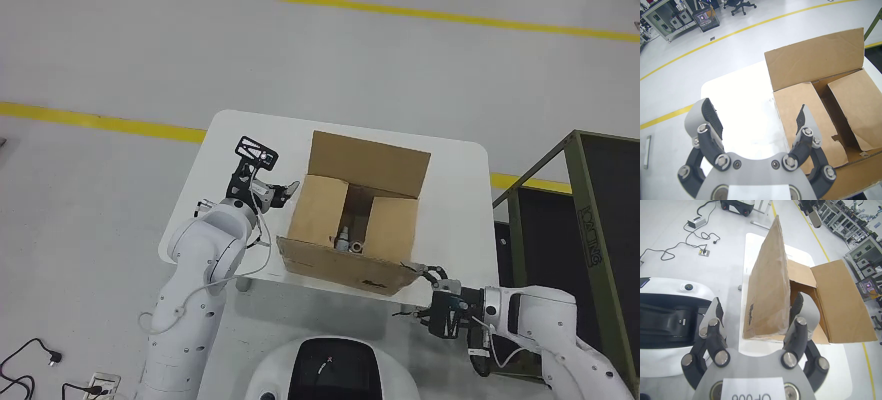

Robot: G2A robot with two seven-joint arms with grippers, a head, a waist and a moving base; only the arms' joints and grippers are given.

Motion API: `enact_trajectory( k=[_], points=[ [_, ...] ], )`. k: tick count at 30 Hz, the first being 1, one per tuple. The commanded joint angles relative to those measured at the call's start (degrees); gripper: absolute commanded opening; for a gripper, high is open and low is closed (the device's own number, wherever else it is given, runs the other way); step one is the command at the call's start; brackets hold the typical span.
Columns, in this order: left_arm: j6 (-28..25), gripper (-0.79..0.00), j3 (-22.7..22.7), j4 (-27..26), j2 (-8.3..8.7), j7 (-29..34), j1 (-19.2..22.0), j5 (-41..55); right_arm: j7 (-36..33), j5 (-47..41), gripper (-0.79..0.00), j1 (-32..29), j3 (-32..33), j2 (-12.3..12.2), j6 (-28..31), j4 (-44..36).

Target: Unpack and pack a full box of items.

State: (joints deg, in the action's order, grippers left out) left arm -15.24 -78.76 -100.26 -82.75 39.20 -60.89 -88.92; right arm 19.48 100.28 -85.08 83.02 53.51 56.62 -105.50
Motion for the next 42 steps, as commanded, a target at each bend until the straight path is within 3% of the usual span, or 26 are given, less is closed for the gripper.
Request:
enact_trajectory(
  k=[1,4,8,15,21,27,34,35,36,40,42],
  points=[
    [0.0,0.000,0.0,0.0,0.00,0.0,0.0,0.0,0.6,0.3,-0.206,-0.2,0.0,-0.1,0.3,0.0],
    [0.0,0.000,0.0,0.0,0.00,0.0,0.0,0.0,1.8,1.1,-0.252,-0.7,-0.1,-0.4,0.8,0.3],
    [0.0,0.000,0.0,0.0,0.00,0.0,0.0,0.0,2.7,2.2,-0.440,-1.0,-0.5,-0.7,0.8,0.8],
    [0.0,0.000,0.0,0.0,0.00,0.0,0.0,0.0,2.1,4.0,-0.674,-1.2,-1.8,-1.0,0.1,1.7],
    [0.0,0.000,0.0,0.0,0.00,0.0,0.0,0.0,0.1,4.9,-0.702,-0.7,-3.2,-1.1,-1.3,2.1],
    [0.0,0.000,0.0,0.0,0.00,0.0,0.0,0.0,-1.5,5.6,-0.785,-0.3,-4.4,-1.2,-2.0,2.1],
    [0.0,0.000,0.0,0.0,0.00,0.0,0.0,0.0,-3.4,6.6,-0.785,0.2,-5.2,-1.3,-2.9,1.8],
    [0.0,0.000,0.0,0.0,0.00,0.0,0.0,0.0,-3.6,6.9,-0.730,0.3,-5.4,-1.4,-2.9,1.6],
    [0.0,0.000,0.0,0.0,0.00,0.0,0.0,0.0,-3.8,7.1,-0.554,0.3,-5.5,-1.4,-2.9,1.5],
    [0.0,0.000,0.0,0.0,0.00,0.0,0.0,0.0,-3.7,7.0,-0.157,0.3,-6.0,-1.5,-2.6,1.5],
    [0.0,0.000,0.0,0.0,0.00,0.0,0.0,0.0,-3.4,7.0,-0.083,0.2,-6.1,-1.6,-2.5,1.4]
  ],
)
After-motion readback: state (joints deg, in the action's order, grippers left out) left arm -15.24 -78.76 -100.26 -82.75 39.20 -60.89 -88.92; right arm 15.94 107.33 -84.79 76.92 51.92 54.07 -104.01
